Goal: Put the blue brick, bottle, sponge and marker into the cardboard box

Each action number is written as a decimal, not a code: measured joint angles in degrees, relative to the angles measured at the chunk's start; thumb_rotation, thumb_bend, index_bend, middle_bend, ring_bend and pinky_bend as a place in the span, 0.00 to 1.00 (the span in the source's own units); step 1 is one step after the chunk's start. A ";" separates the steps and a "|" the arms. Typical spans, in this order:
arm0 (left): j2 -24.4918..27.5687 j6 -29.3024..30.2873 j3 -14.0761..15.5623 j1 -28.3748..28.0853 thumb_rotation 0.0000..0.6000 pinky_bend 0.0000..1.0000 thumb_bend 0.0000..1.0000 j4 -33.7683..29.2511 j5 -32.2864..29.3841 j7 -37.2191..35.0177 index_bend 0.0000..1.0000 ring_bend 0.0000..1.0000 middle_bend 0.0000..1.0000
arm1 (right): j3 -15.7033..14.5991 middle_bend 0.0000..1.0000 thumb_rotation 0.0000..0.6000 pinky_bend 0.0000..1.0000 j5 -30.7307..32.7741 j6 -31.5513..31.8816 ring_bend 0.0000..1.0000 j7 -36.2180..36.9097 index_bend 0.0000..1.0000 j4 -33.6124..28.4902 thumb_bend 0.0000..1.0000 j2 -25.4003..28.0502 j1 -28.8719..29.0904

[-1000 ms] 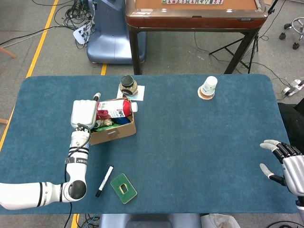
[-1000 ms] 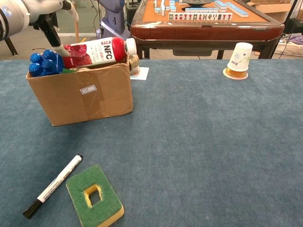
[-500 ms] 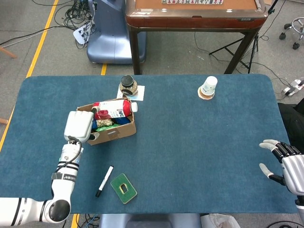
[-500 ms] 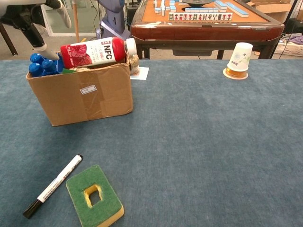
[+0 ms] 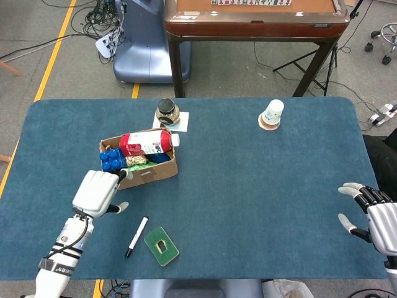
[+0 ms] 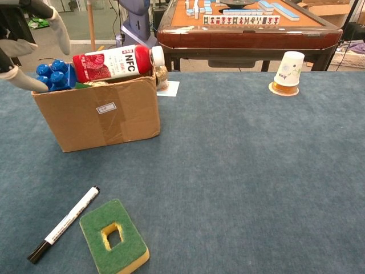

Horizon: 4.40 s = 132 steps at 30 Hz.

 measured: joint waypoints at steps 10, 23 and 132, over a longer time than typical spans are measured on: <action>6.91 -8.70 11.14 6.19 1.00 0.77 0.11 -0.29 23.19 -6.44 0.39 0.46 0.29 | 0.15 0.30 1.00 0.41 0.29 0.35 0.29 0.15 0.32 -0.05 0.23 0.06 -0.17; 5.44 -13.56 18.51 12.99 1.00 0.50 0.11 8.39 44.07 -14.03 0.22 0.29 0.30 | 0.20 0.31 1.00 0.41 0.49 0.32 0.29 -0.21 0.32 -0.25 0.24 -0.06 -0.24; -17.83 -25.92 13.36 11.88 1.00 0.95 0.11 36.65 47.30 -8.83 0.36 0.86 1.00 | 2.83 0.31 1.00 0.41 3.21 4.80 0.29 6.60 0.32 0.31 0.24 3.10 -3.14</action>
